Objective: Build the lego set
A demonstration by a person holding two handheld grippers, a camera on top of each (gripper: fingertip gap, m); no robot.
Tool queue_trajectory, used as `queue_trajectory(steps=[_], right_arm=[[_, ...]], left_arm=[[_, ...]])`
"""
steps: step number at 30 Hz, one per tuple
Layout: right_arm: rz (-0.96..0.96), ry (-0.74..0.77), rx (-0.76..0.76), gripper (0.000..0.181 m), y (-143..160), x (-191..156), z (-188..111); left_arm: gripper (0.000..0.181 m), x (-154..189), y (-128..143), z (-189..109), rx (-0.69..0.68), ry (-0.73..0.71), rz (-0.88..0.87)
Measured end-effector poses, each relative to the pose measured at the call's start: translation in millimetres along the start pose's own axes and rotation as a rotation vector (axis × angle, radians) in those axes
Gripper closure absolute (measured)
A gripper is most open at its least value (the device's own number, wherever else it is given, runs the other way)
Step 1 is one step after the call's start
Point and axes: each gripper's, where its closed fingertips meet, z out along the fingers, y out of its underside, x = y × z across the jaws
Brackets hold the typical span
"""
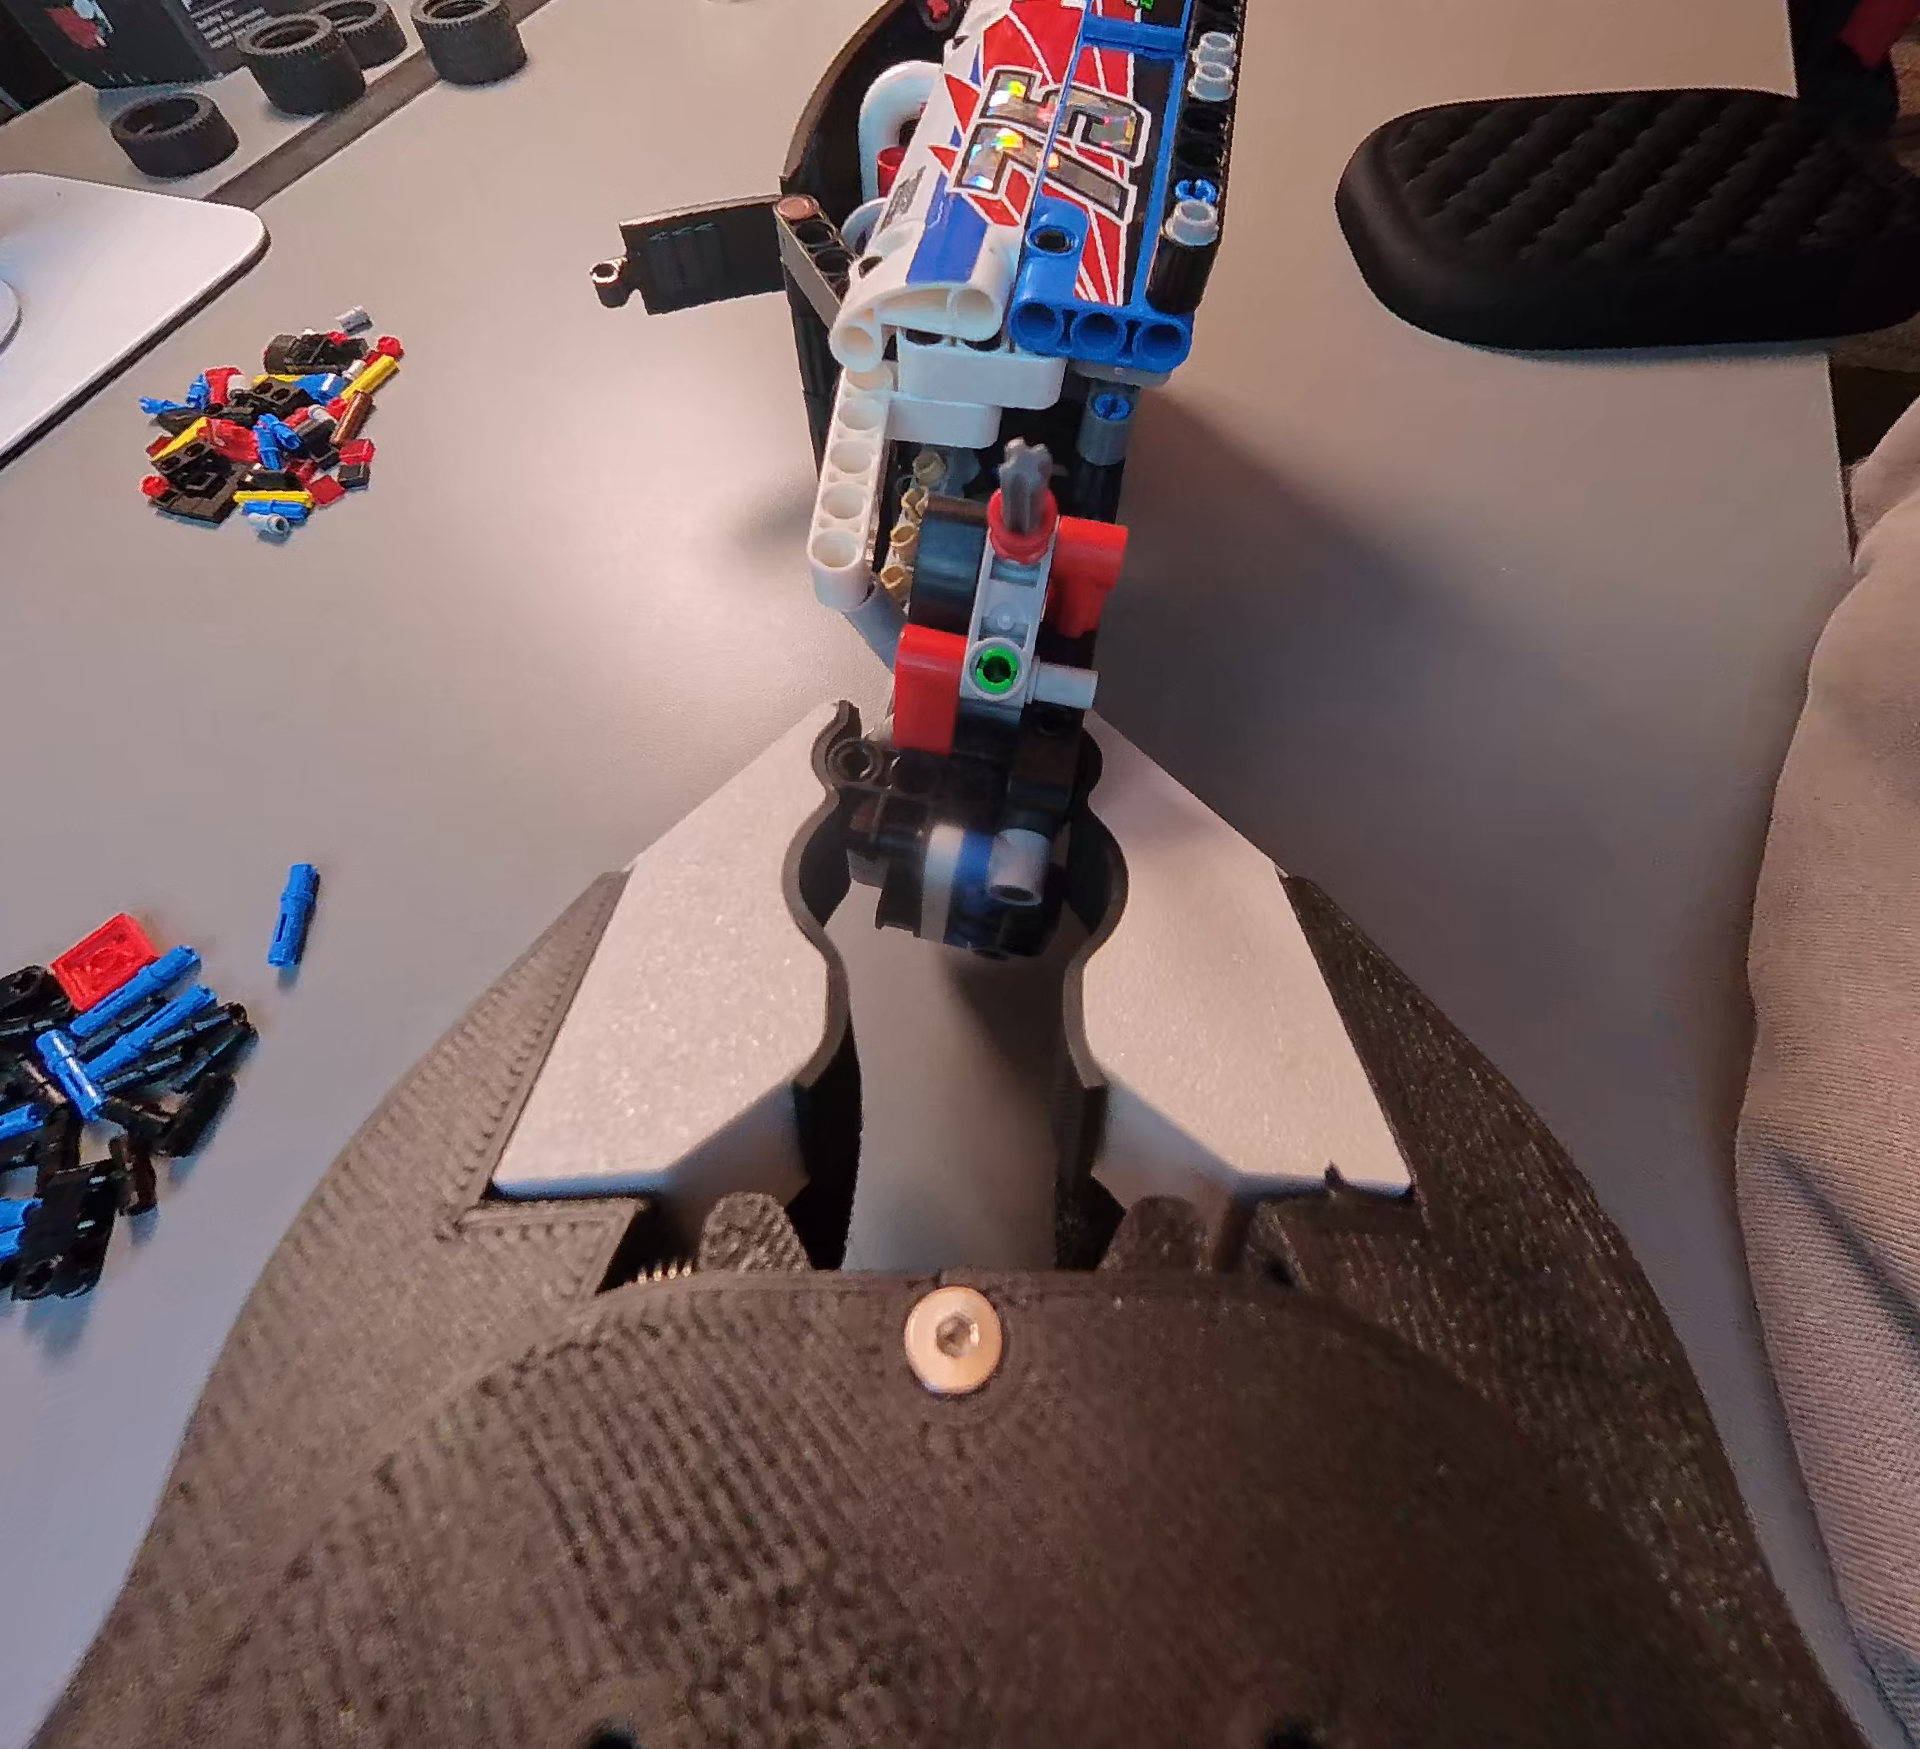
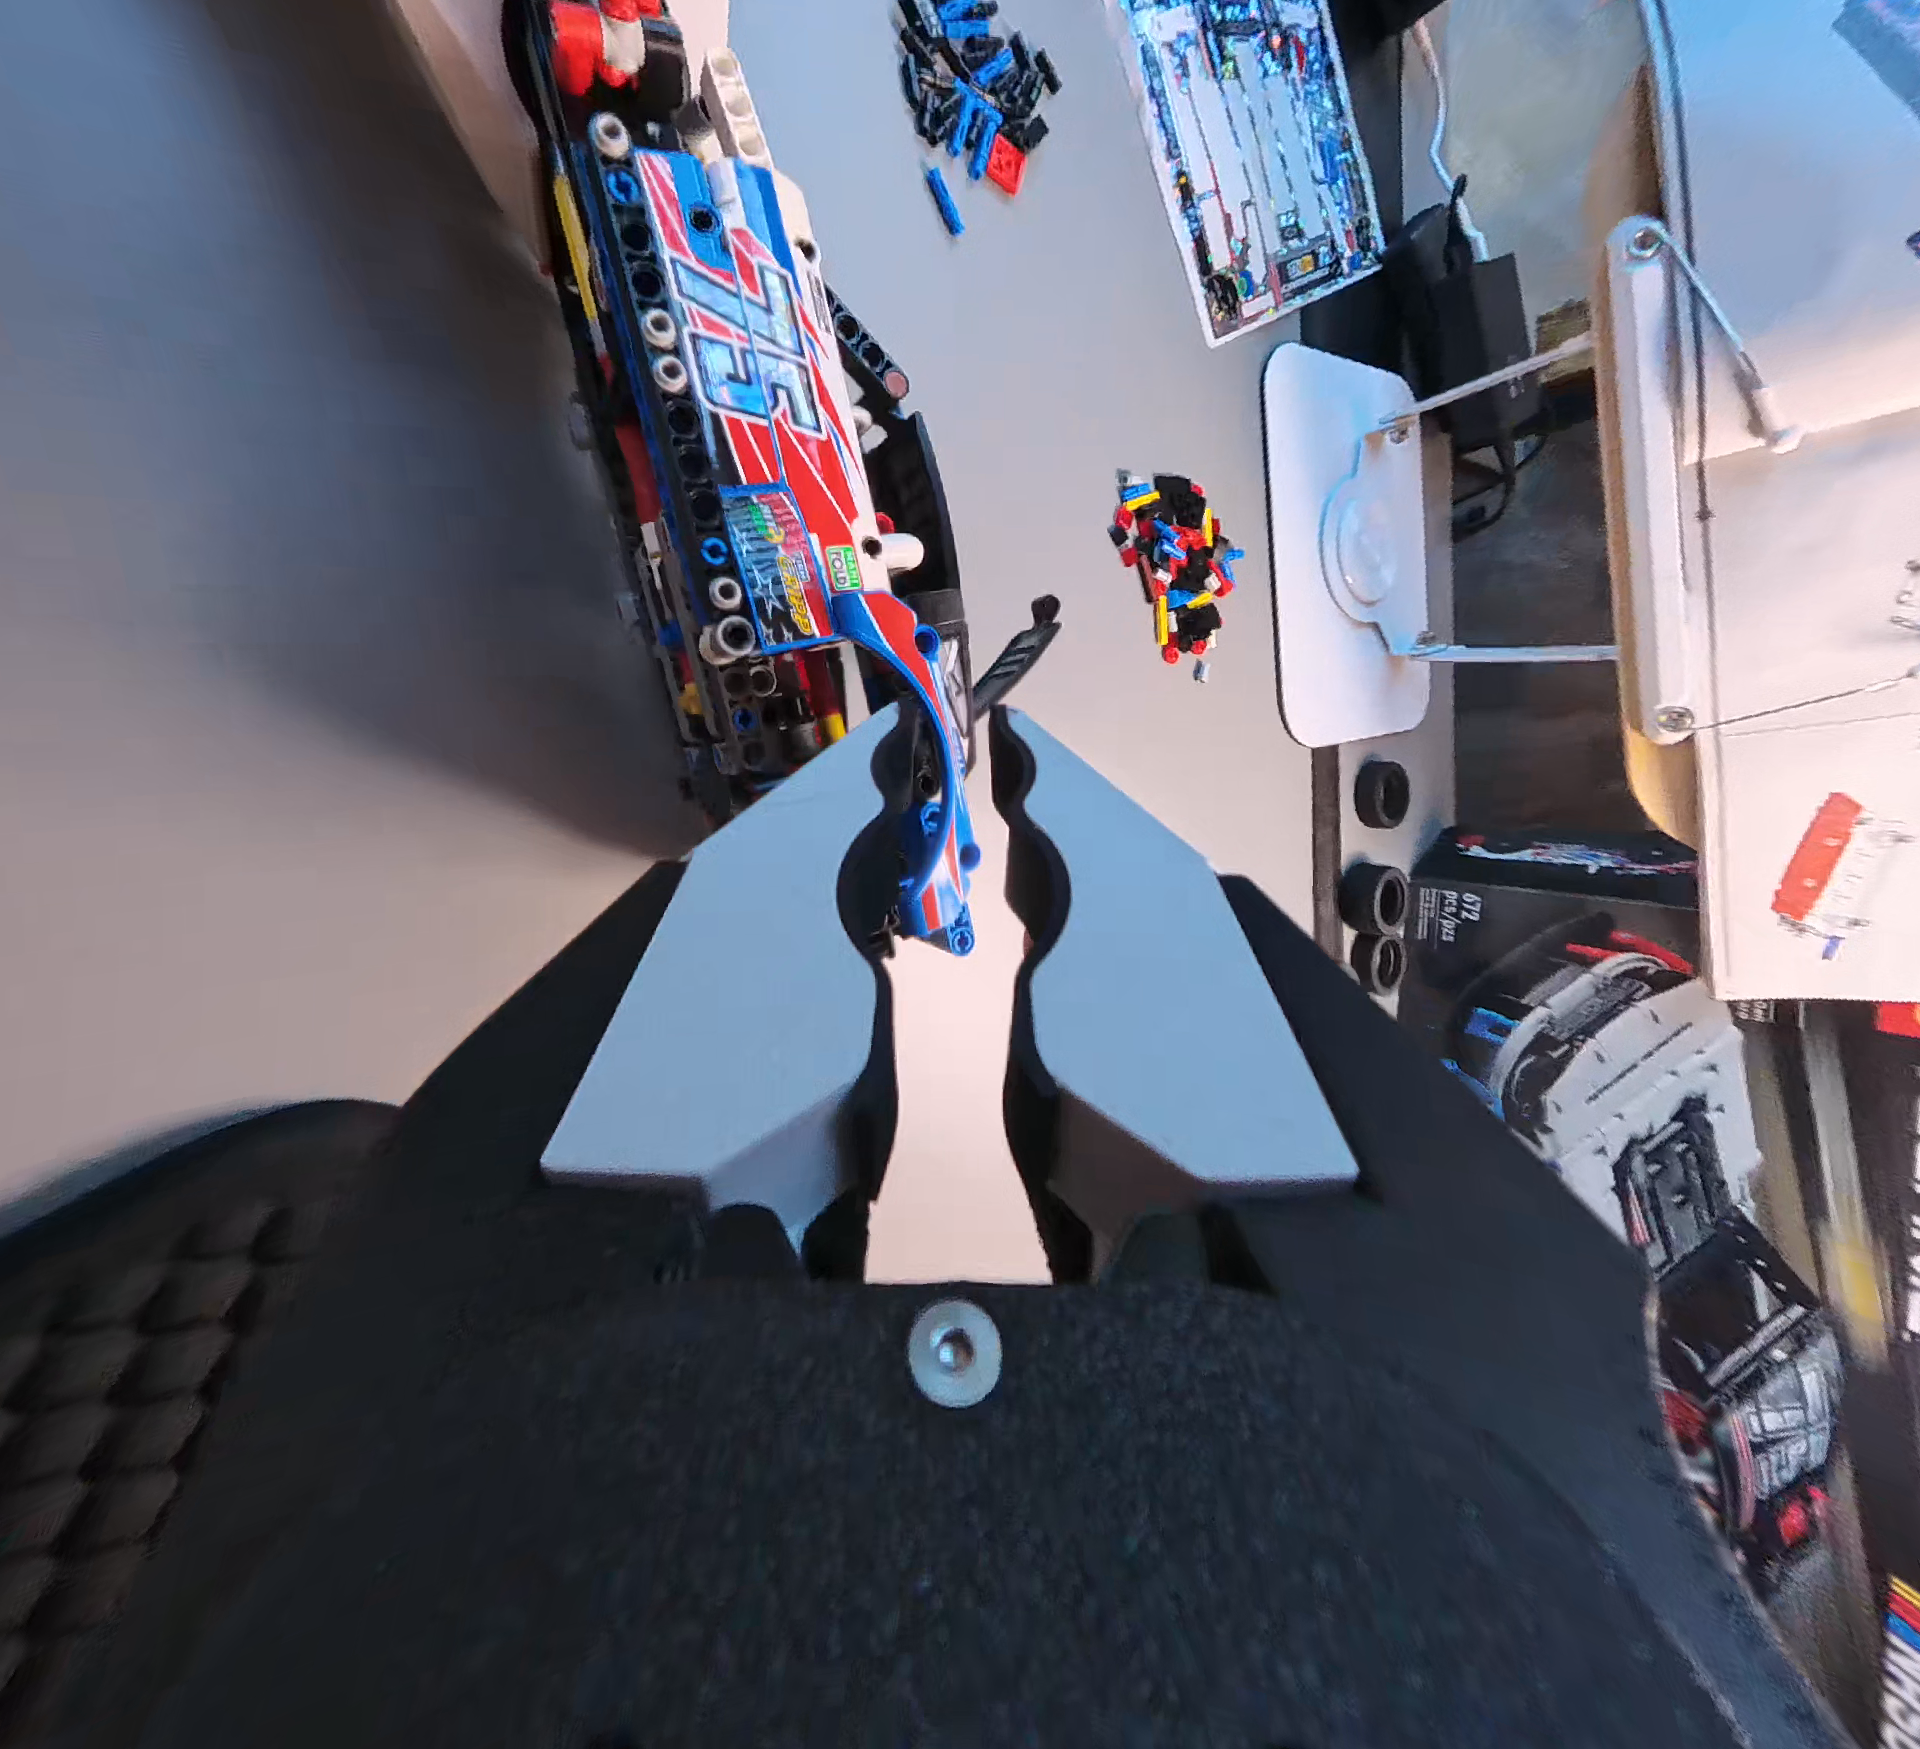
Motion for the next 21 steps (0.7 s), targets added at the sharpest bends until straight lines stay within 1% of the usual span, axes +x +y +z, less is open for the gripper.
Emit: queue_trajectory(steps=[2, 6, 8, 15, 21], right_arm=[[-0.026, -0.018, -0.057, 0.171, 7.6, -1.8, 6.6], [-0.007, -0.074, -0.078, 0.175, 11.4, -6.0, 12.8], [-0.021, -0.069, -0.095, 0.180, 14.1, -4.5, 15.3], [-0.022, -0.085, -0.088, 0.181, 14.4, -4.2, 17.0], [-0.018, -0.135, -0.051, 0.181, 14.9, -4.1, 18.4]], left_arm=[[0.145, 0.2, 0.0, -0.1, 0.001, -0.002, 0.004], [0.145, 0.3, 0.0, -0.2, 0.002, -0.004, 0.011], [0.145, 0.5, -0.1, -0.1, 0.003, -0.003, 0.013], [0.145, 0.7, 0.1, -0.2, 0.004, -0.003, 0.020], [0.145, 0.3, 0.4, -0.4, 0.006, -0.003, 0.027]])
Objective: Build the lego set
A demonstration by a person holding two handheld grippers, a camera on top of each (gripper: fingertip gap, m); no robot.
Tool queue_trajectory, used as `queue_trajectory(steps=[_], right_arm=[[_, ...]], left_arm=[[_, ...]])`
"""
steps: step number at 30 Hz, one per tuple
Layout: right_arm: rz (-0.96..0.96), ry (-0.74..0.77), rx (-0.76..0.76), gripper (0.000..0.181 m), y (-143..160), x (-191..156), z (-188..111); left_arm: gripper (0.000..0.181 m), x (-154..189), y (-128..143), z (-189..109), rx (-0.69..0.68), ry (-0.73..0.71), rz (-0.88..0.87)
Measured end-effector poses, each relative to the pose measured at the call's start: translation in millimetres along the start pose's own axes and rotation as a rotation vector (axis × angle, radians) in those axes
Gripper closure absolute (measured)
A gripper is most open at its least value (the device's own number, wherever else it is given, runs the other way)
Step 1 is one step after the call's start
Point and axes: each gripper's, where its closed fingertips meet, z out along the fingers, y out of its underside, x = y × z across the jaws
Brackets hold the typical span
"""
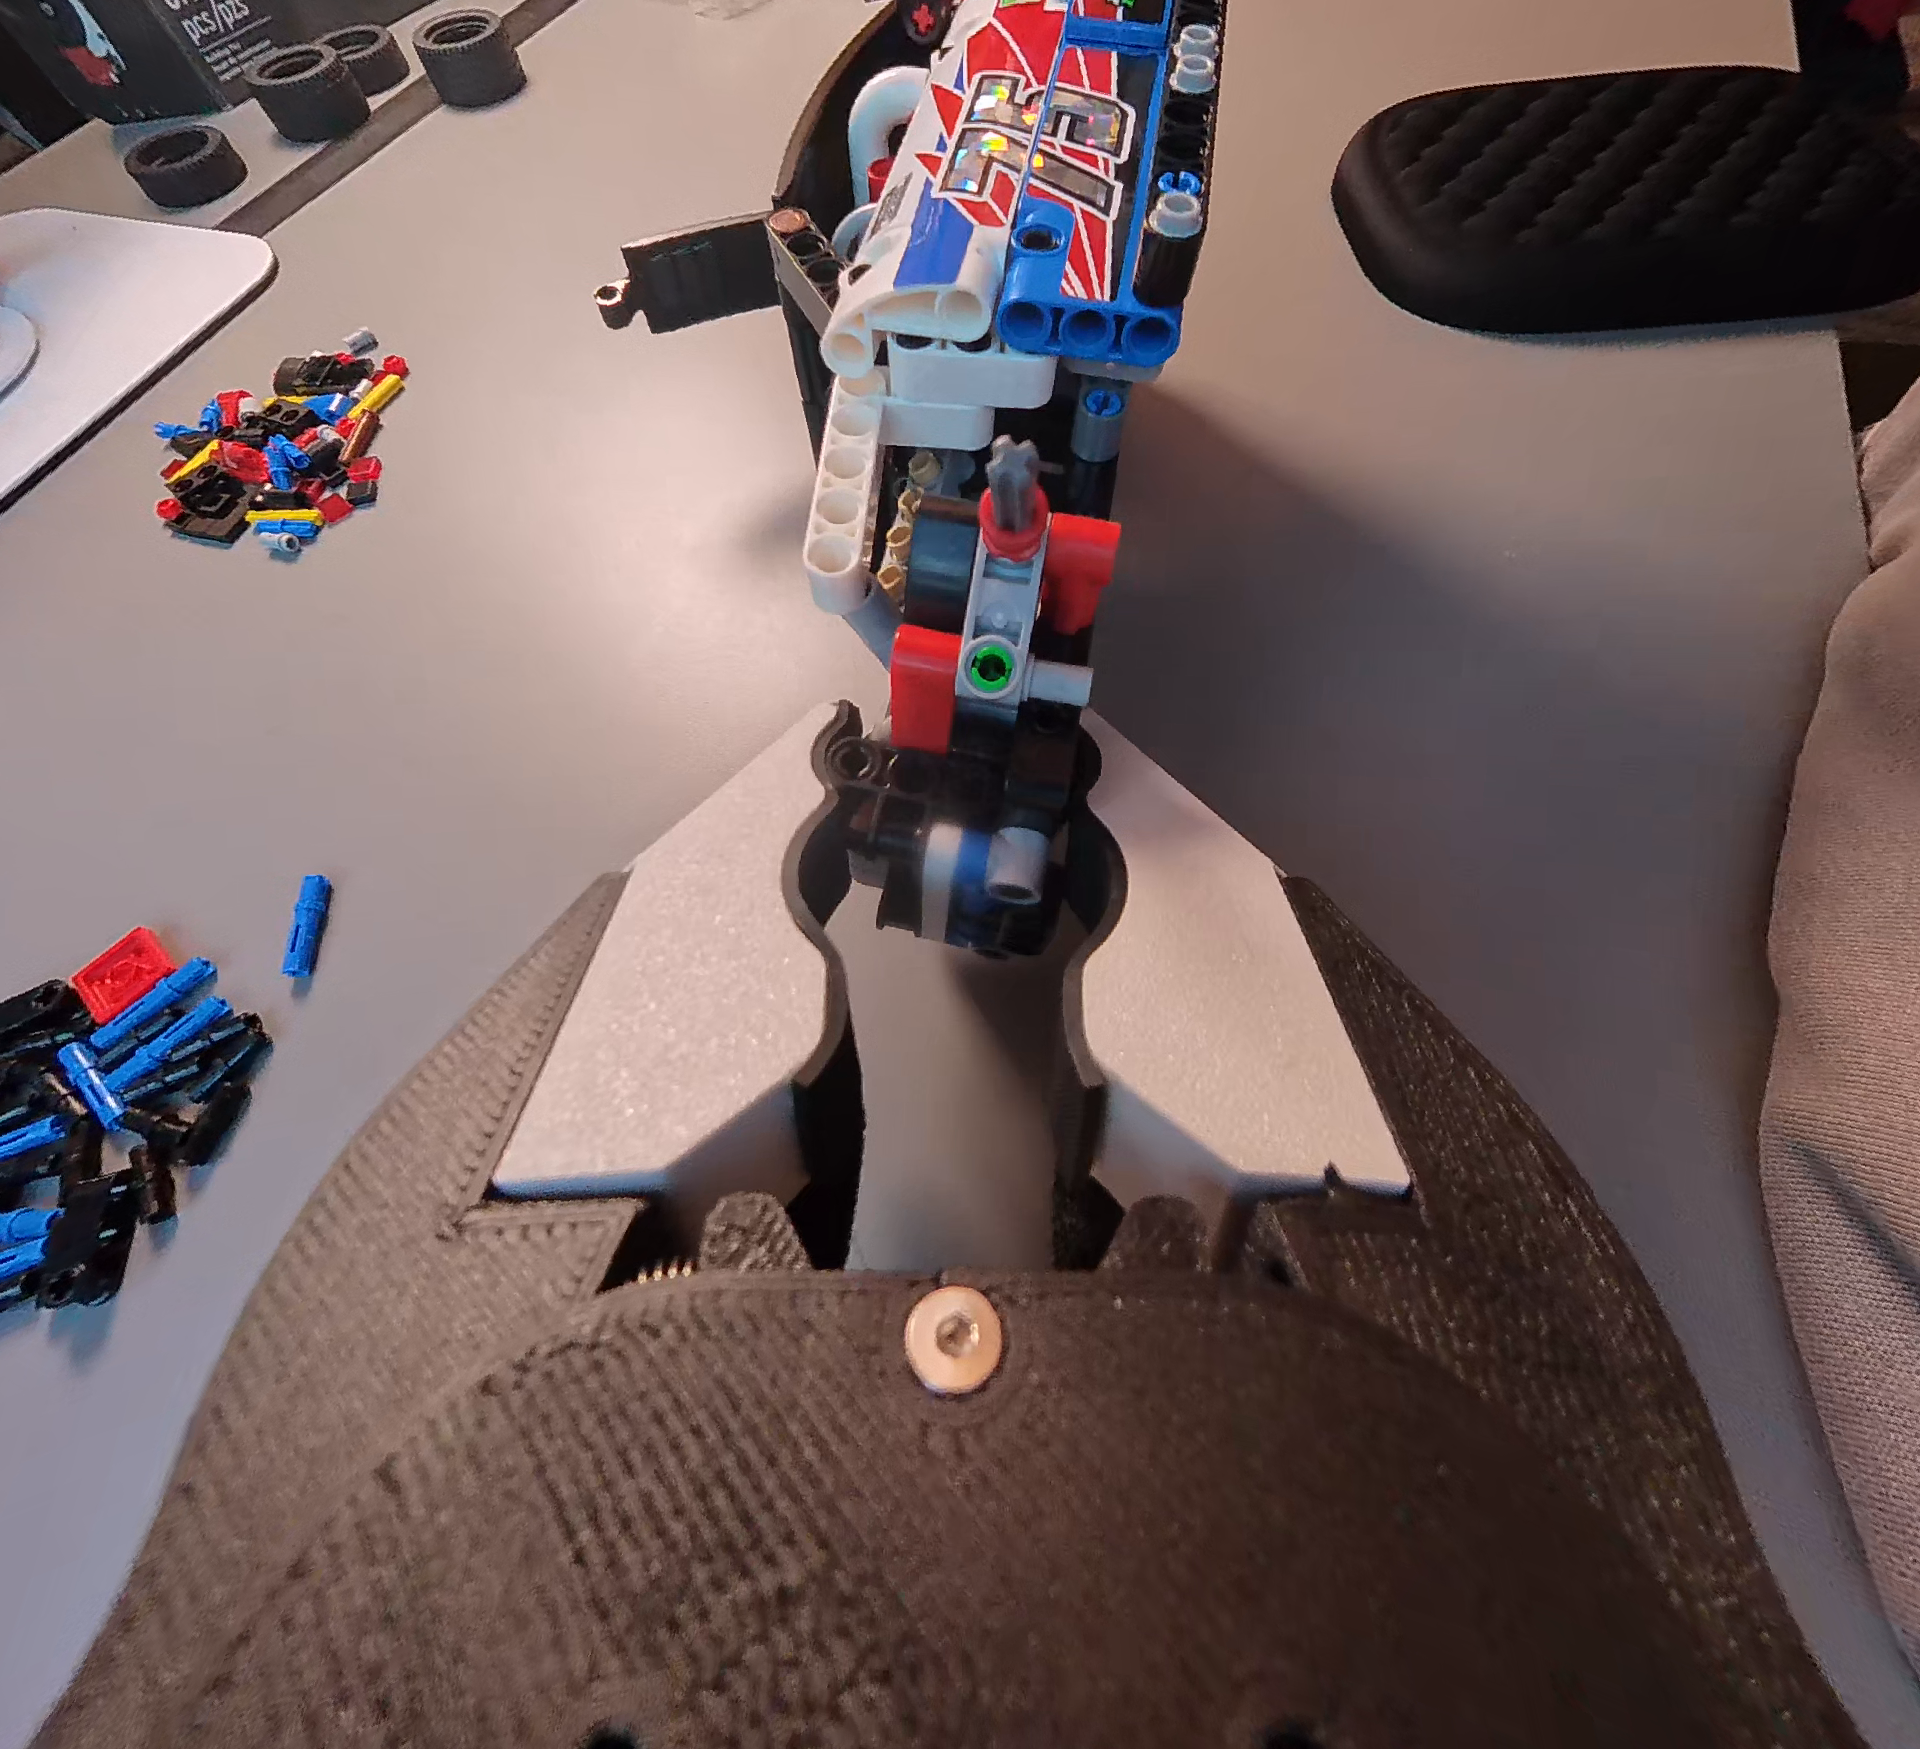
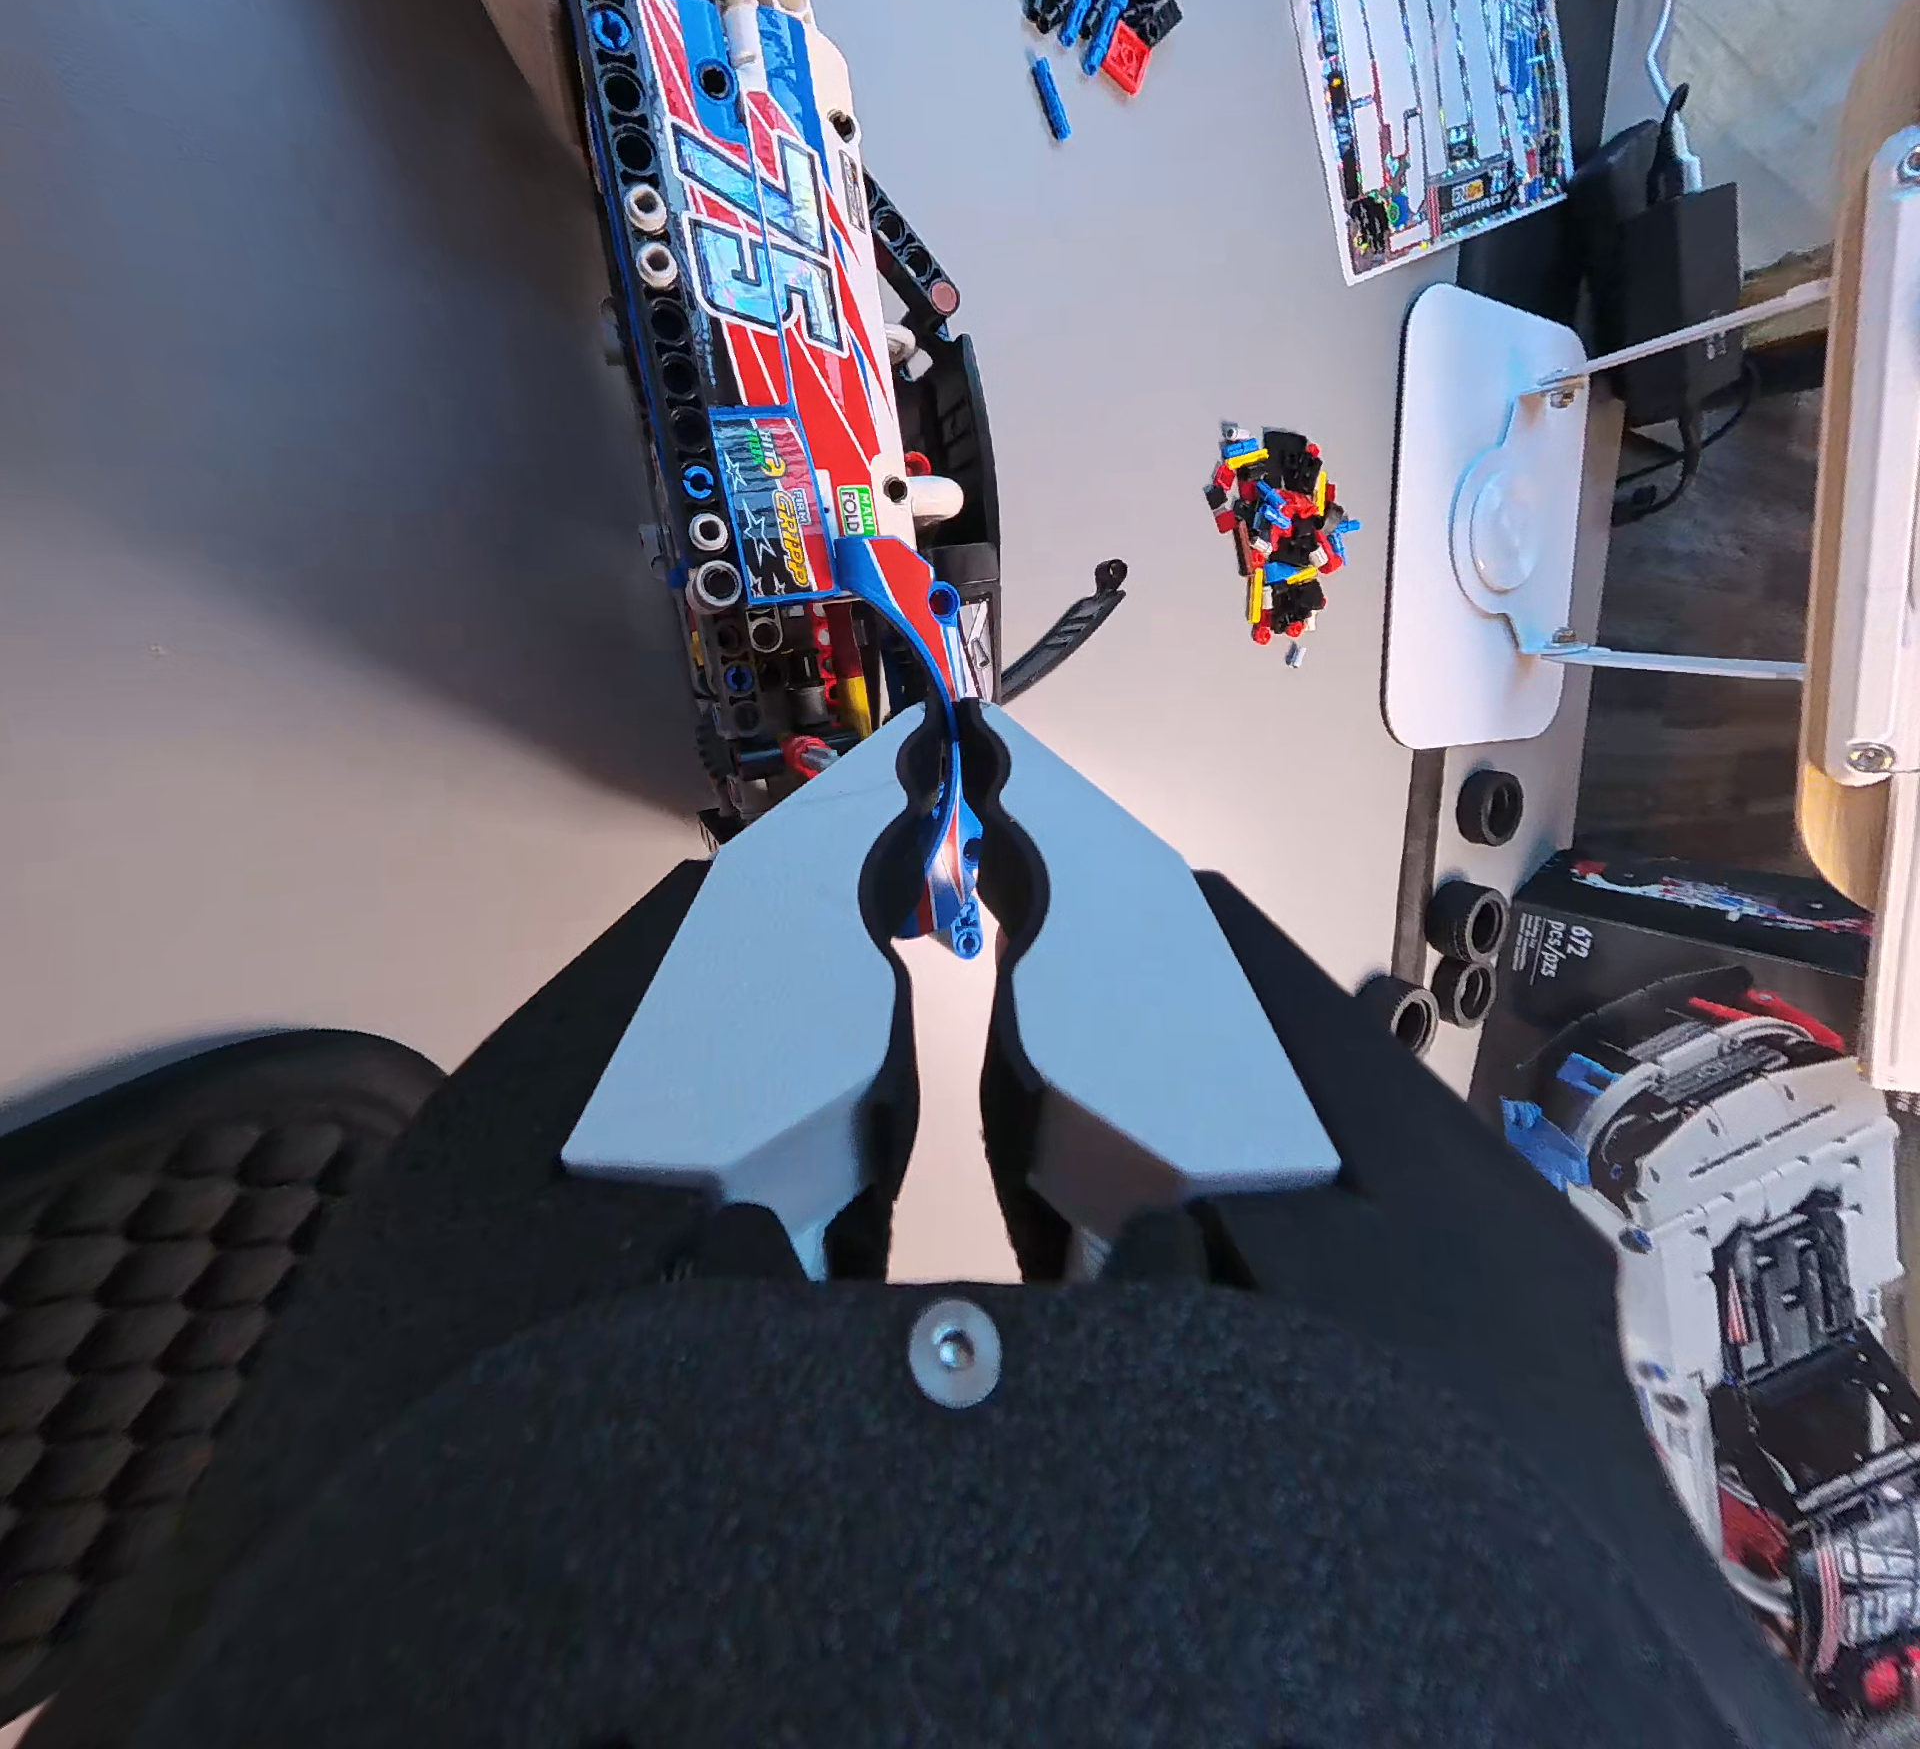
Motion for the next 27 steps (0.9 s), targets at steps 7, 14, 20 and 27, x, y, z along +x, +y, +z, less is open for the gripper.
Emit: queue_trajectory(steps=[7, 14, 20, 27], right_arm=[[-0.012, -0.048, 0.043, 0.181, 0.4, 1.7, 2.2], [-0.013, -0.070, 0.061, 0.181, 0.7, 3.3, 4.7], [0.025, -0.035, 0.083, 0.181, -0.2, 7.9, 7.7], [0.012, 0.036, 0.053, 0.175, 4.8, 11.8, 6.4]], left_arm=[[0.145, -0.4, 0.2, -0.1, 0.000, -0.005, 0.008], [0.145, -0.9, 0.2, -0.4, 0.002, -0.006, 0.010], [0.144, -2.0, 0.2, -0.9, 0.003, 0.006, -0.025], [0.145, -1.1, 0.2, -0.8, -0.005, -0.003, -0.027]])
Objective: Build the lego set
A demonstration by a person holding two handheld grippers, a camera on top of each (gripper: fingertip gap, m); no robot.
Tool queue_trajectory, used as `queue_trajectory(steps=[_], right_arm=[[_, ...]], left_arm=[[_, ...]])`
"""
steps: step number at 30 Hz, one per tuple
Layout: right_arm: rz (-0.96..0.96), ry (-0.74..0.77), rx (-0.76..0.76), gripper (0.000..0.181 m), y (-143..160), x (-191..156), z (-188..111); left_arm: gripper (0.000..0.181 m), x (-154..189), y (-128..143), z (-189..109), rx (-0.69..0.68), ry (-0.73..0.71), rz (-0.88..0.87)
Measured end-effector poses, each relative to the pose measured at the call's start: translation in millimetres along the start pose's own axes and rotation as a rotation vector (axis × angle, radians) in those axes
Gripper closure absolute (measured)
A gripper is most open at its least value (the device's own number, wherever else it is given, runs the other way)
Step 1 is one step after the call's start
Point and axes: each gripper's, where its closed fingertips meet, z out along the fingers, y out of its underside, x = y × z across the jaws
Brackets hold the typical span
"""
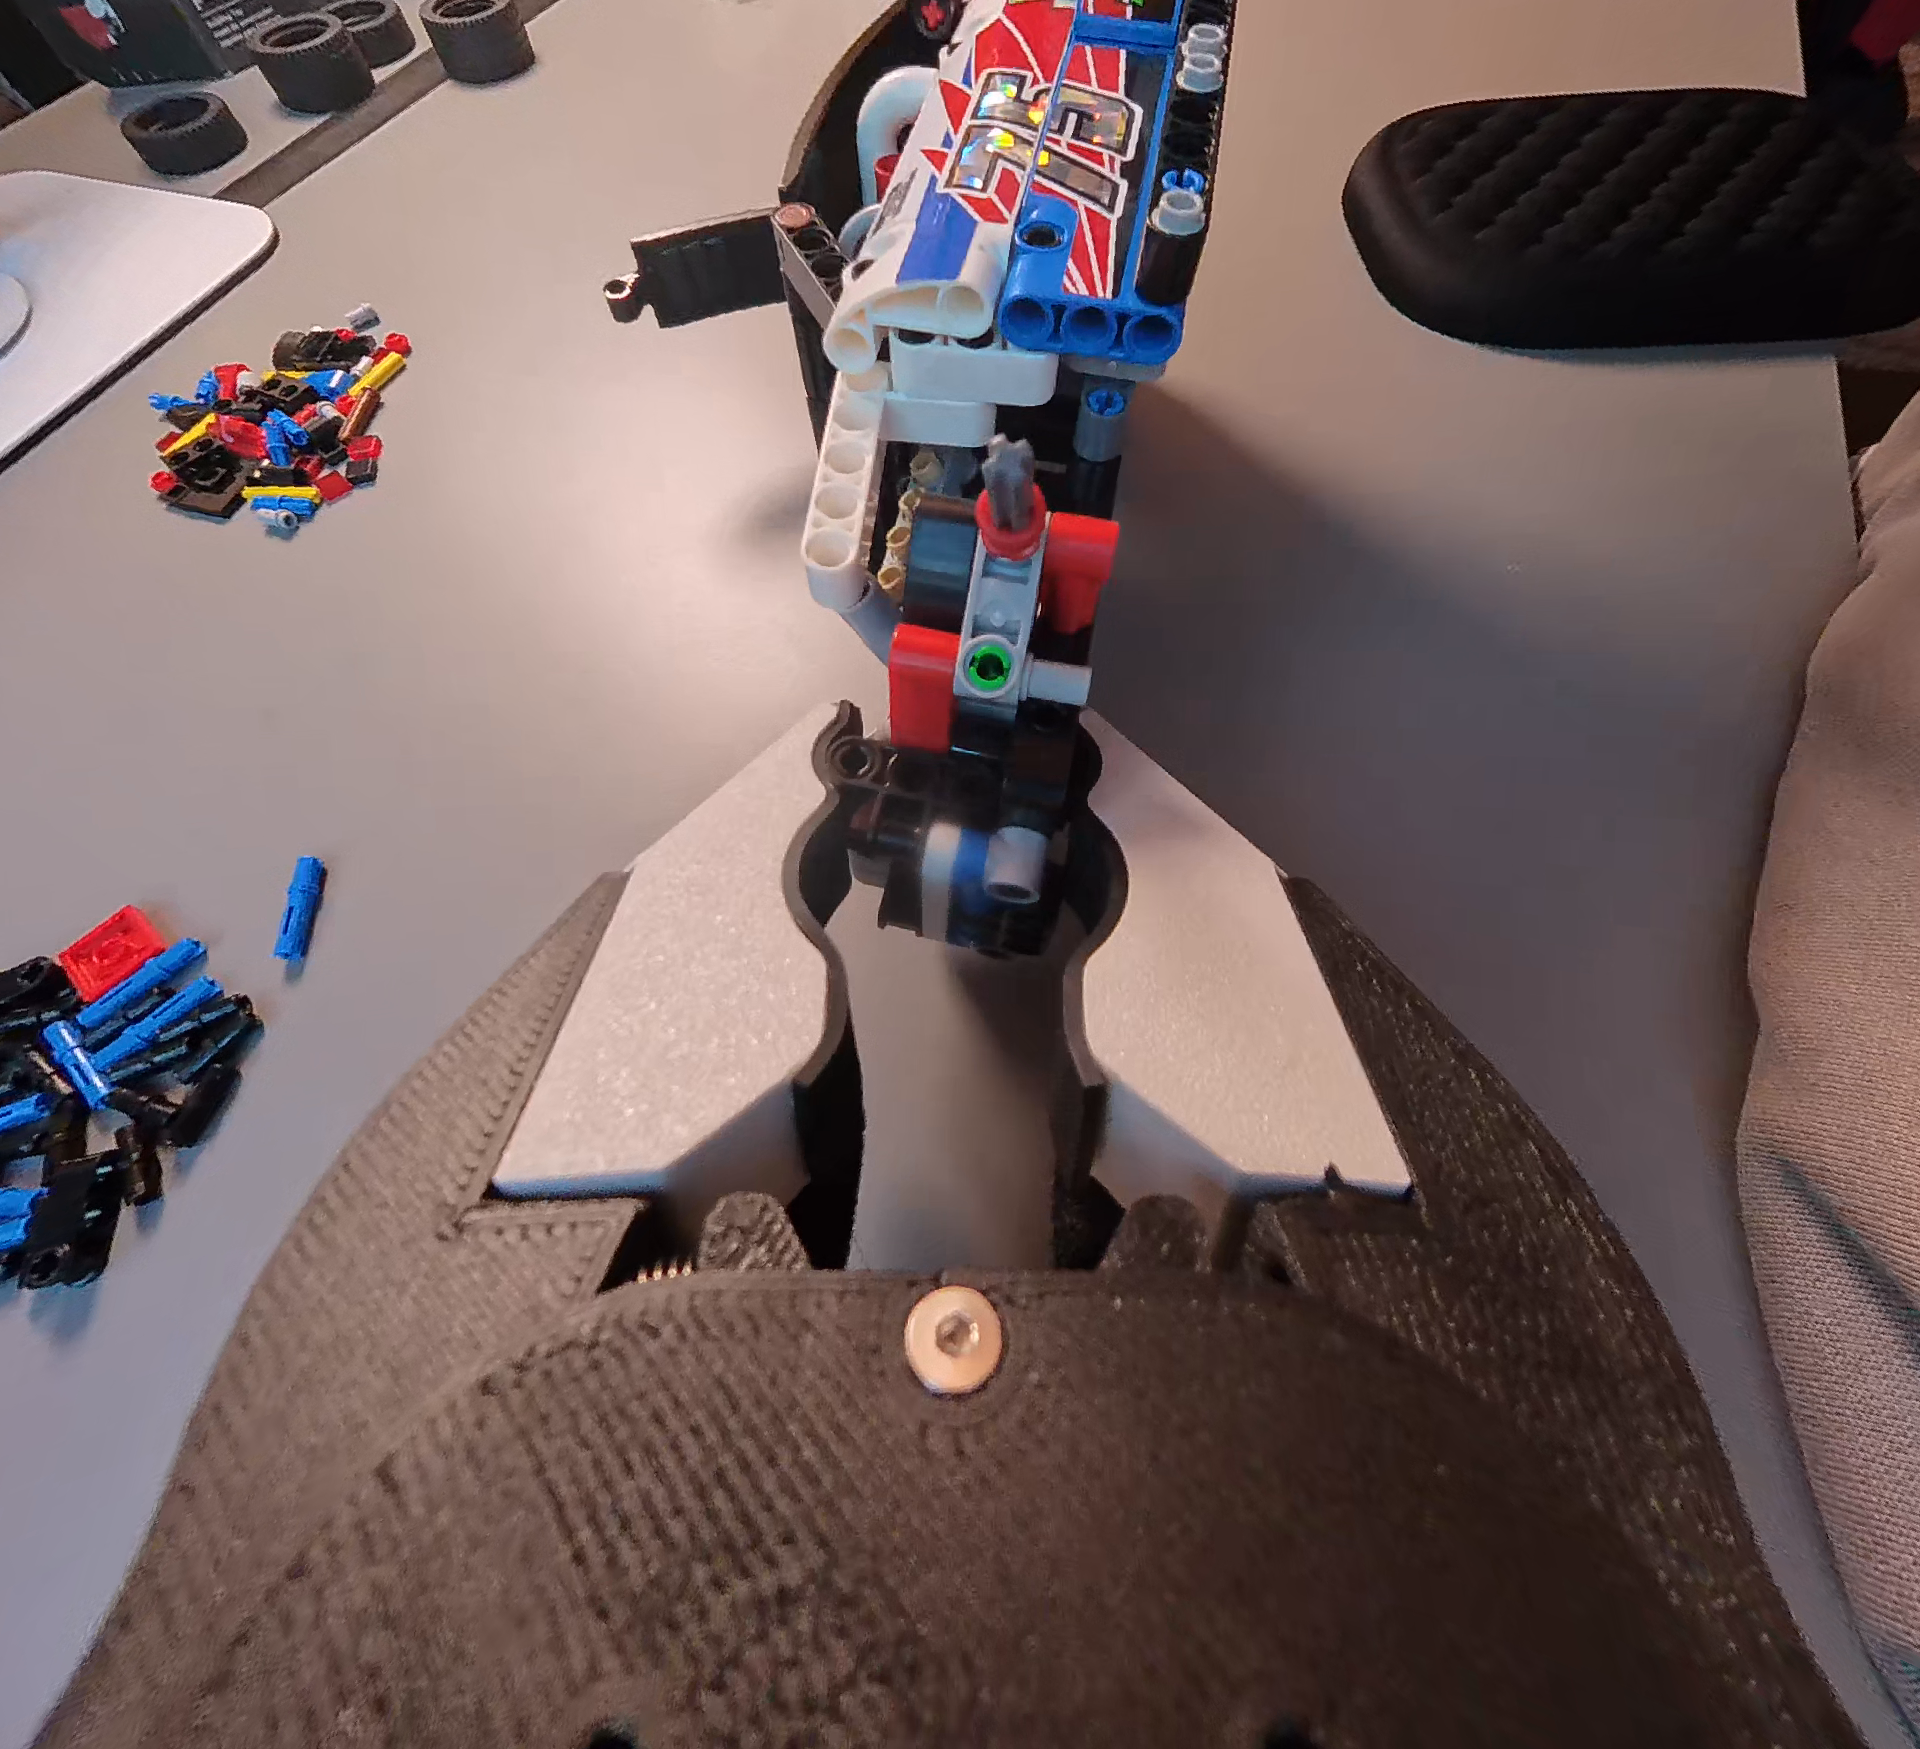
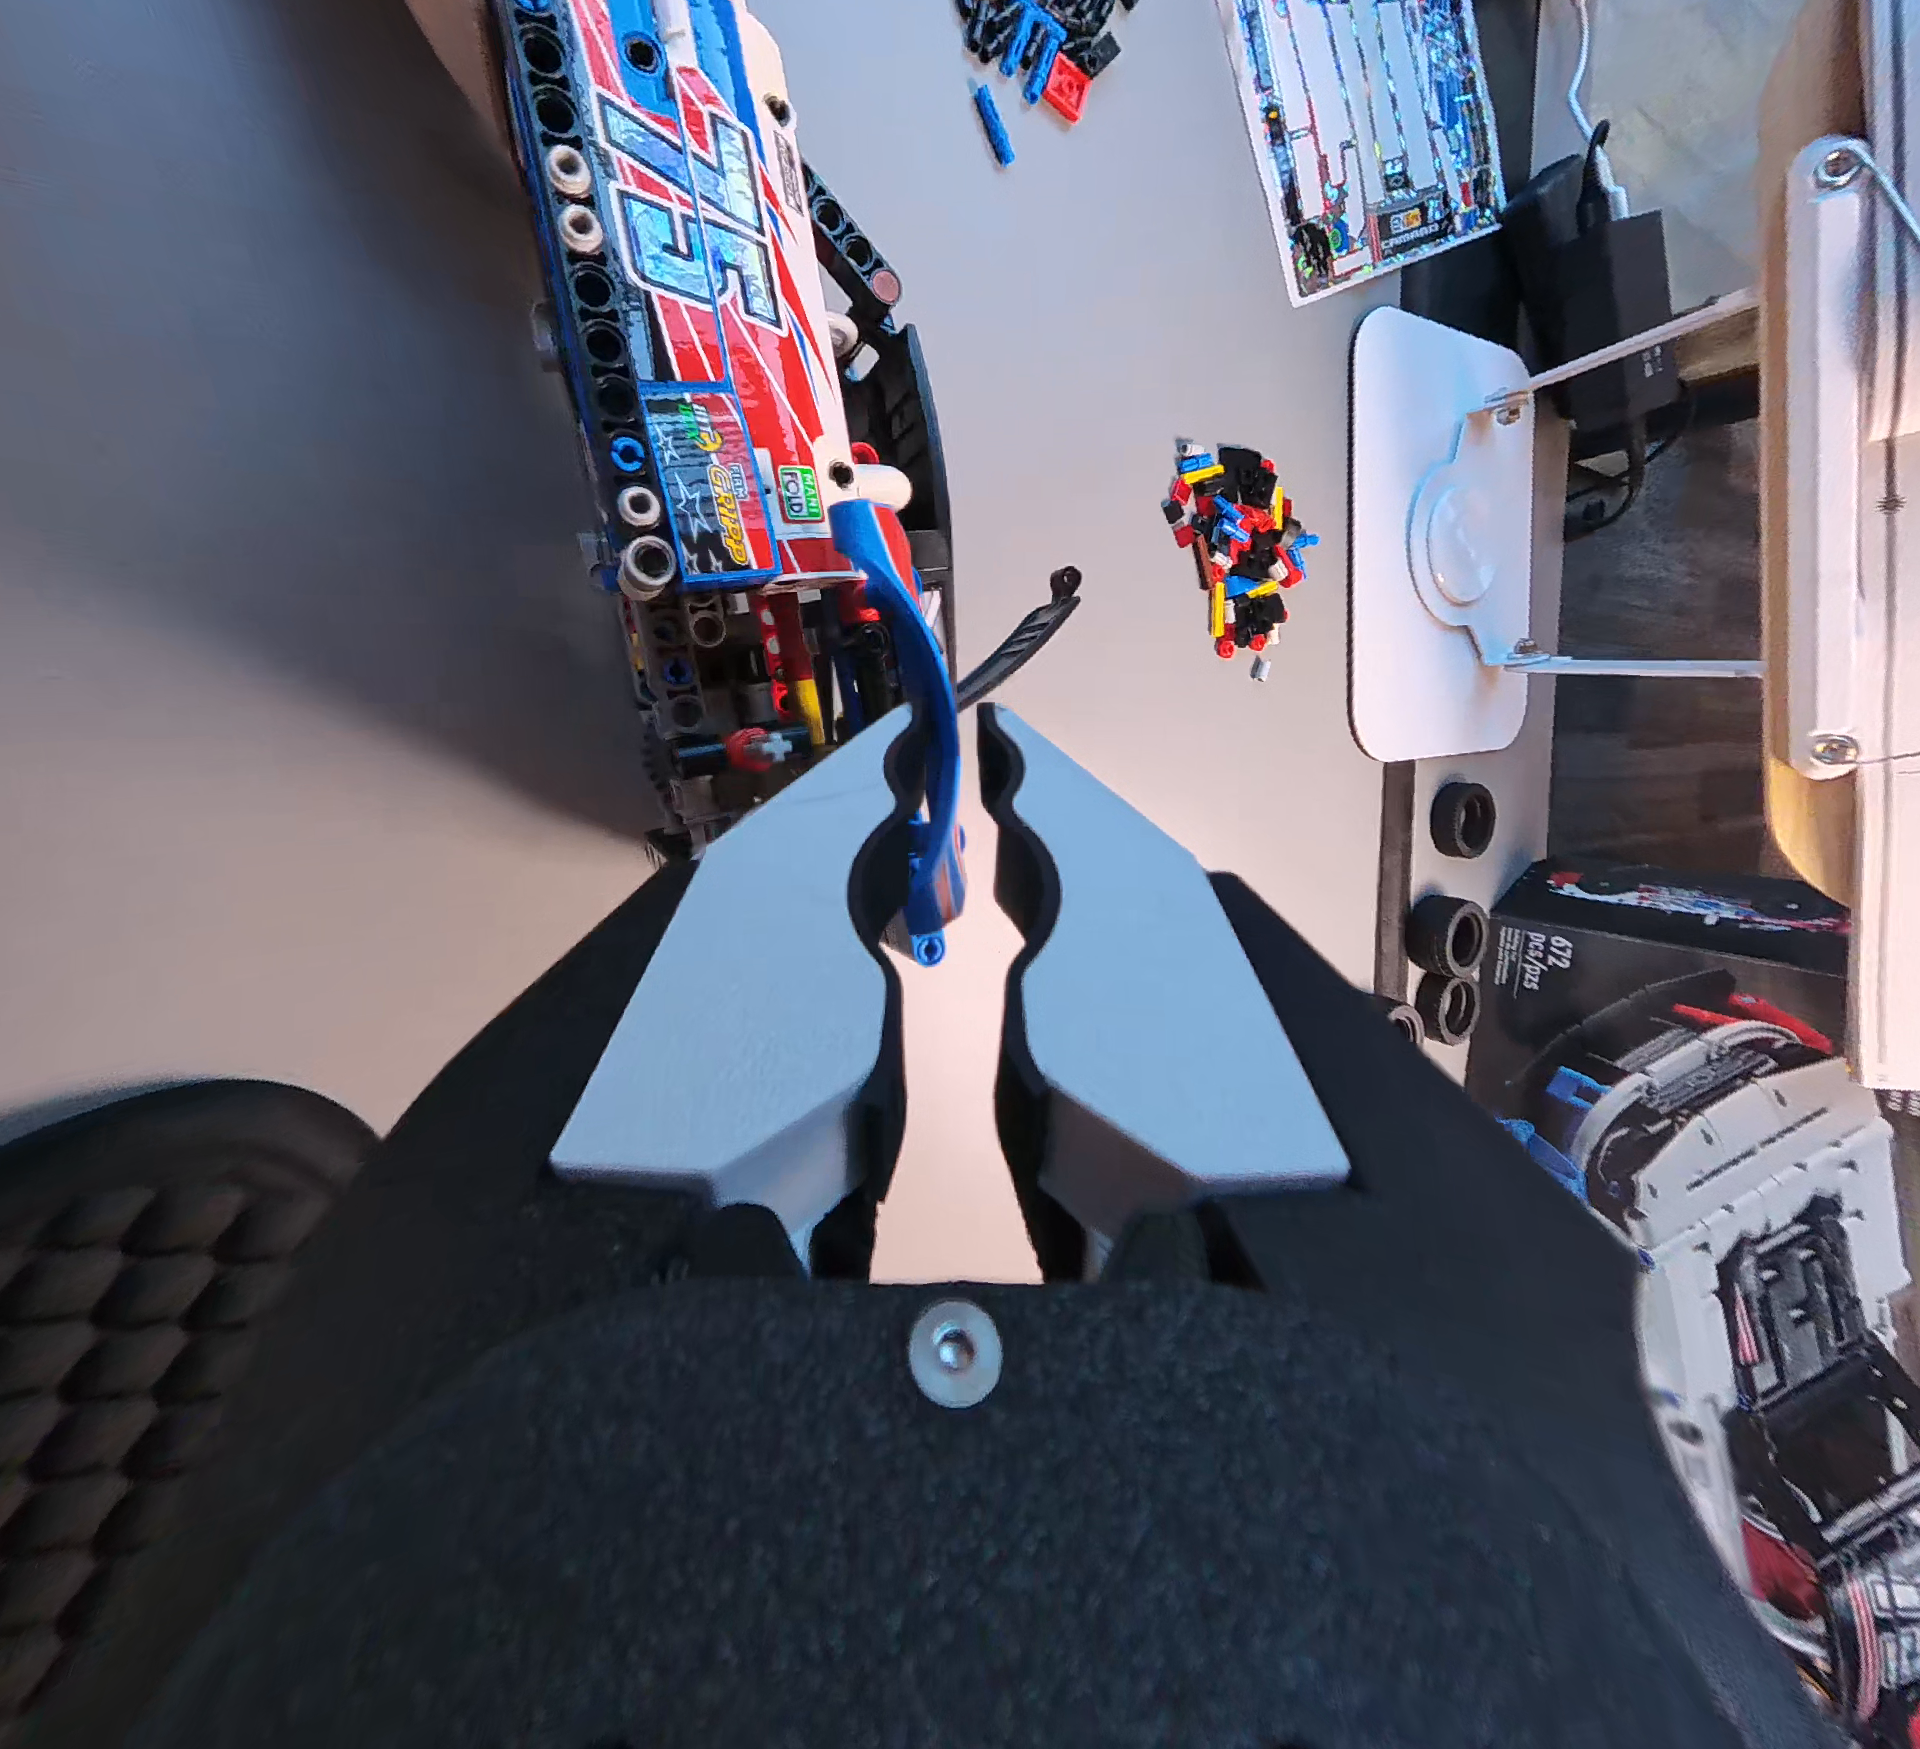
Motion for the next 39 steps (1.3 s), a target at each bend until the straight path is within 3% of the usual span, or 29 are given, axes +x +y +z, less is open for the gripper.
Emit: queue_trajectory(steps=[21, 31, 39], right_arm=[[0.010, 0.040, -0.007, 0.181, 5.0, -4.9, -6.5], [-0.045, 0.170, 0.002, 0.181, 5.6, -4.7, -5.2], [0.026, 0.120, 0.014, 0.181, 9.4, -5.3, 1.3]], left_arm=[[0.145, 0.9, 0.5, -0.2, 0.000, 0.007, -0.002], [0.145, 0.8, 0.7, 0.1, -0.004, 0.006, -0.011], [0.144, 0.9, 1.1, -1.3, 0.001, 0.019, -0.026]])
